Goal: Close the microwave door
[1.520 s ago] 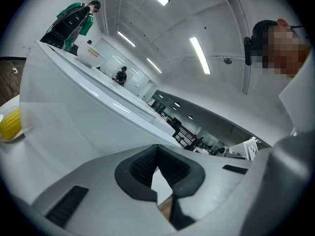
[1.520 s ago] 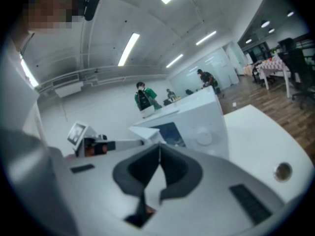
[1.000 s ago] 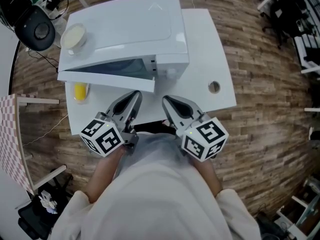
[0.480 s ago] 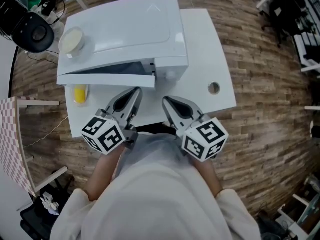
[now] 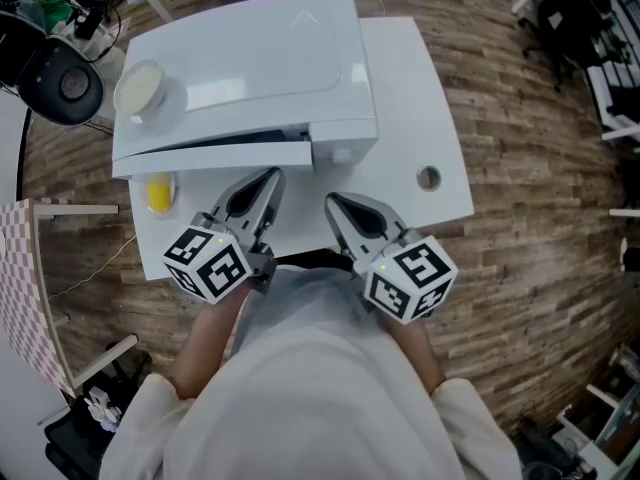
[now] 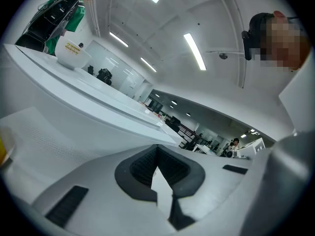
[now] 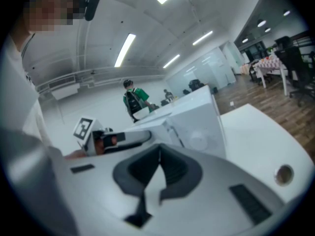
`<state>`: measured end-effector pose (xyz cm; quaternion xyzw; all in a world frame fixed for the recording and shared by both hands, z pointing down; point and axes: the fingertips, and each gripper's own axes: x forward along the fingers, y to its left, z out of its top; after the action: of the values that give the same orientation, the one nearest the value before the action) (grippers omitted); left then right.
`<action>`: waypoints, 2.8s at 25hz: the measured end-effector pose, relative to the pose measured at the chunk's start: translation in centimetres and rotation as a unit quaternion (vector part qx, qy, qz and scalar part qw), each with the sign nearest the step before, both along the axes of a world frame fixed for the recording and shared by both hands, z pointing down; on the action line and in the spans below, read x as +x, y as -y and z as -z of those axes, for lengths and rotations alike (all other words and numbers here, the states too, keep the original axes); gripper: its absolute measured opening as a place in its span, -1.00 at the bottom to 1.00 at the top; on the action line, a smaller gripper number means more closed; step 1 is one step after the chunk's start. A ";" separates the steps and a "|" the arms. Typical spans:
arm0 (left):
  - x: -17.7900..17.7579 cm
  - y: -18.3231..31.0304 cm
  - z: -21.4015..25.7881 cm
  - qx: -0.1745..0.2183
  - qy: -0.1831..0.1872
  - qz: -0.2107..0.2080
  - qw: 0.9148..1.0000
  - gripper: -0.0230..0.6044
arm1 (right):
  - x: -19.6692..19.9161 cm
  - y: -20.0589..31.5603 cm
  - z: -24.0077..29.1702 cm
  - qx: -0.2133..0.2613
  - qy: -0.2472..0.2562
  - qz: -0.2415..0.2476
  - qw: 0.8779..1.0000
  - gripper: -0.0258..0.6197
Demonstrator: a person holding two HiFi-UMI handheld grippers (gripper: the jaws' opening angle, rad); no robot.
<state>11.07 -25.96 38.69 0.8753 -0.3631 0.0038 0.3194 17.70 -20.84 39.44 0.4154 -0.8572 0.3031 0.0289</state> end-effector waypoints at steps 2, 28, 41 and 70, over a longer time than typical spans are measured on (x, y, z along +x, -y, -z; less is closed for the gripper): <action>0.0 0.2 0.0 0.000 -0.002 0.000 1.000 -0.88 | -0.1 0.1 -0.1 -0.002 0.001 0.000 1.000 -0.85; 0.6 1.0 -0.5 -0.019 -0.019 0.001 1.000 -0.89 | -1.4 2.7 0.5 0.002 0.018 0.008 1.000 -0.85; 1.0 1.7 -0.7 -0.032 -0.022 0.006 0.999 -0.89 | -1.4 3.8 0.7 0.007 0.021 -0.002 1.000 -0.85; 2.7 -1.6 -0.9 -0.055 -0.068 -0.014 0.996 -0.89 | 3.1 1.9 3.1 0.092 -0.082 0.014 0.992 -0.85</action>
<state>13.74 -24.37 39.56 0.8596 -0.3276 -0.0320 0.3907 20.79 -22.69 36.29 0.4273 -0.8821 0.1872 0.0646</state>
